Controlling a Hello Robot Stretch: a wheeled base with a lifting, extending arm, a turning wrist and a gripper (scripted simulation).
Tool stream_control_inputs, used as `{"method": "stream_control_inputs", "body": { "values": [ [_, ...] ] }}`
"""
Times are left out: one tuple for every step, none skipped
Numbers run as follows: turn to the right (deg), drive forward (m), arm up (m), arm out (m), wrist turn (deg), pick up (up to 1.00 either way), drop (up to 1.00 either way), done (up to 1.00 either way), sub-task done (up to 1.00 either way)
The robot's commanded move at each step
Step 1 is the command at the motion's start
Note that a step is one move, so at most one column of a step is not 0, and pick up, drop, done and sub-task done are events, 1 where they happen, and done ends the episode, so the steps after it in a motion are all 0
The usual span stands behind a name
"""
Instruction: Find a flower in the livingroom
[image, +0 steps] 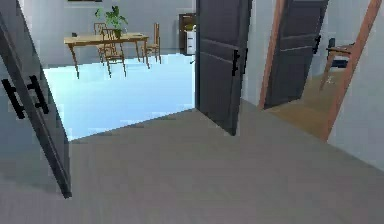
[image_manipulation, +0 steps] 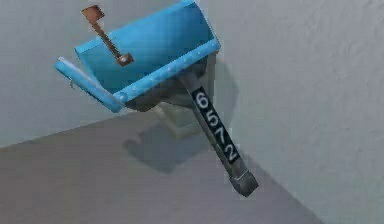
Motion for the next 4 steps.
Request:
{"method": "stream_control_inputs", "body": {
  "values": [
    [-9.0, 0.00, 0.00, 0.00, 0.0, 0.00, 0.00, 0.00, 0.00],
    [0.0, 1.00, 0.00, 0.00, 0.0, 0.00, 0.00, 0.00, 0.00],
    [0.0, 1.00, 0.00, 0.00, 0.0, 0.00, 0.00, 0.00, 0.00],
    [-3.0, 0.00, 0.00, 0.00, 0.0, 0.00, 0.00, 0.00, 0.00]
  ]
}}
